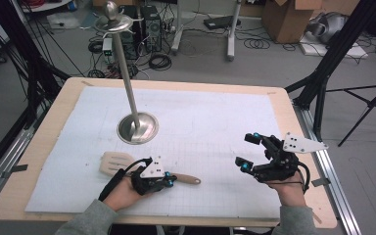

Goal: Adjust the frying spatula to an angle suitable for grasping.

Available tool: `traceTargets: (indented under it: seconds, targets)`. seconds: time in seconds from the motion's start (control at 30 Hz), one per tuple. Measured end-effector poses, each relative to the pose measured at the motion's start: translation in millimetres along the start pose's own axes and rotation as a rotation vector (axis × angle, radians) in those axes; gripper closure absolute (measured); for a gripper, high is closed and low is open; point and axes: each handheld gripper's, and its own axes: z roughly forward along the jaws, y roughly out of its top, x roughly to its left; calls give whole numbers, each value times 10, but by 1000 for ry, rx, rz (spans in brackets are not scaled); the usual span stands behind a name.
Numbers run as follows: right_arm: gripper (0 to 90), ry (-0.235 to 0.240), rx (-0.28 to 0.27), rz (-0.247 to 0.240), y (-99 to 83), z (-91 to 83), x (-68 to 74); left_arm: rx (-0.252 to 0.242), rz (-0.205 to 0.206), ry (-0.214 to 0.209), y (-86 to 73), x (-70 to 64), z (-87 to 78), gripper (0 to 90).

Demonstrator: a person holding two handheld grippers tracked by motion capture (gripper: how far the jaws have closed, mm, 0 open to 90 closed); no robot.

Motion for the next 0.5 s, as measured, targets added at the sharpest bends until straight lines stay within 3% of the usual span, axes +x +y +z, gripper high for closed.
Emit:
traceTargets:
  seconds: [0.1,0.27,0.5]
  targets:
    - [118,-1,-1,0,0,-1,5,5,-10,3,3,14,8,898]
    - [118,-2,-1,-5,-1,2,7,9,19,10,6,13,16,898]
    - [118,-5,2,3,-8,-6,6,17,16,28,21,55,48,898]
